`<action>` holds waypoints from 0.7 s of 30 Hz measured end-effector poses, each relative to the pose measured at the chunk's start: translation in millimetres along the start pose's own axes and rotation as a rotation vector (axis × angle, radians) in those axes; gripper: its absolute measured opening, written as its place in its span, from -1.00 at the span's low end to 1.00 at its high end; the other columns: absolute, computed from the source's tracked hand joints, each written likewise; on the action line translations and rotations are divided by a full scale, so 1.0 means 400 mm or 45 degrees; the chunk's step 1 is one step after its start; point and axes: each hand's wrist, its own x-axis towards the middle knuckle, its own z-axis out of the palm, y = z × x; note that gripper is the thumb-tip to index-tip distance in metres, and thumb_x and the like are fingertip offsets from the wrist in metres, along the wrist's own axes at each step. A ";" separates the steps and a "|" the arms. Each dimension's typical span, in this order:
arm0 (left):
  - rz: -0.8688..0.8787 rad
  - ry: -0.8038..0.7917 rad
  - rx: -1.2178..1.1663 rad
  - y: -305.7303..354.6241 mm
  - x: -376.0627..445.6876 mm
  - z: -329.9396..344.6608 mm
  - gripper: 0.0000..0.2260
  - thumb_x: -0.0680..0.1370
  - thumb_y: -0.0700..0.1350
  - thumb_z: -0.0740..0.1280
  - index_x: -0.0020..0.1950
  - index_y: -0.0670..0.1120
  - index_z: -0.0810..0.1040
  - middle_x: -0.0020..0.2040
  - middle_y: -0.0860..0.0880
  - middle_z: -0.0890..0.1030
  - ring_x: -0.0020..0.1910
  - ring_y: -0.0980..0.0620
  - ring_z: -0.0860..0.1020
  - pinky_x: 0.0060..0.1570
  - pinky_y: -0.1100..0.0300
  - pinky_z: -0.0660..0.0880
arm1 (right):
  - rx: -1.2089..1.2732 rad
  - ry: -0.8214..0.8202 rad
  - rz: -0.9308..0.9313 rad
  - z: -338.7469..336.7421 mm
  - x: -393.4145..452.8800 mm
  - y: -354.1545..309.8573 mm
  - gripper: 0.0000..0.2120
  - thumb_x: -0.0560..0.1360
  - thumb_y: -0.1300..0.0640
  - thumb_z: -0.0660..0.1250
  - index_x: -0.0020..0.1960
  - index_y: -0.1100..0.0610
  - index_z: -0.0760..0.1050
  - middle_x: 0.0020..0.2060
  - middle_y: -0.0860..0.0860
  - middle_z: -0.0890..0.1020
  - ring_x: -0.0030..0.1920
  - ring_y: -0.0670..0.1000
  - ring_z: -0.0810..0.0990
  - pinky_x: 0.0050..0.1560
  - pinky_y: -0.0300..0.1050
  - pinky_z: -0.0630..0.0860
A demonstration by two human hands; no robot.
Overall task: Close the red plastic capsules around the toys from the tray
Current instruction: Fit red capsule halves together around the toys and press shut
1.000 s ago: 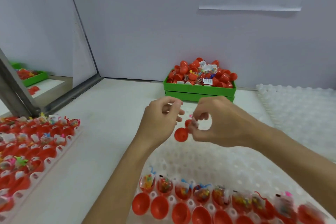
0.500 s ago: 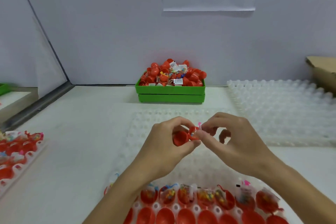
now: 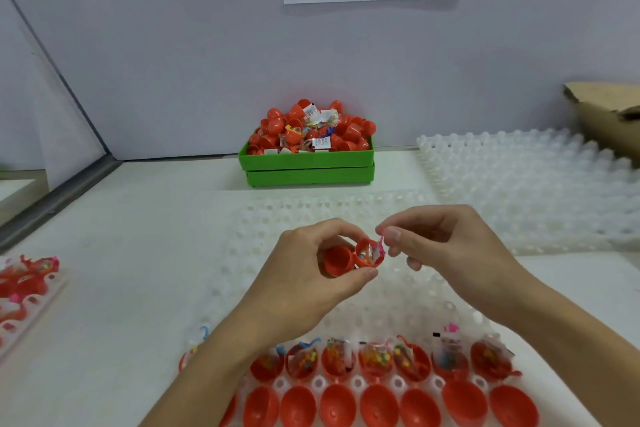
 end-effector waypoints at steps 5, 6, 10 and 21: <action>-0.001 0.025 0.000 0.001 -0.001 -0.008 -0.81 0.44 -0.05 0.53 0.00 0.12 0.62 -0.18 0.08 0.68 -0.22 0.09 0.64 -0.11 0.21 0.59 | -0.059 0.056 -0.168 0.011 -0.006 -0.001 -0.89 0.37 0.10 0.46 -0.15 0.11 0.70 -0.31 -0.07 0.71 -0.31 -0.19 0.62 -0.29 -0.42 0.46; 0.001 0.022 0.001 0.002 -0.001 -0.008 -0.82 0.44 -0.05 0.53 0.00 0.12 0.62 -0.19 0.08 0.67 -0.23 0.09 0.63 -0.12 0.22 0.58 | -0.081 0.062 -0.185 0.013 -0.007 0.001 -0.88 0.36 0.07 0.46 -0.16 0.09 0.70 -0.28 -0.06 0.72 -0.27 -0.18 0.64 -0.28 -0.40 0.47; 0.004 -0.002 -0.011 0.004 -0.001 -0.008 -0.83 0.45 -0.04 0.52 0.00 0.12 0.63 -0.20 0.07 0.67 -0.24 0.05 0.63 -0.13 0.16 0.59 | -0.112 0.070 -0.235 0.018 -0.010 0.004 -0.86 0.34 0.03 0.45 -0.17 0.07 0.70 -0.23 -0.01 0.72 -0.17 -0.07 0.68 -0.22 -0.16 0.57; -0.004 -0.023 -0.074 0.000 -0.001 -0.011 -0.82 0.46 -0.04 0.52 0.01 0.13 0.63 -0.20 0.06 0.68 -0.23 0.09 0.65 -0.11 0.18 0.61 | -0.088 0.096 -0.273 0.026 -0.015 0.004 -0.87 0.35 0.09 0.48 -0.16 0.12 0.72 -0.22 0.04 0.71 -0.15 0.06 0.69 -0.15 0.20 0.60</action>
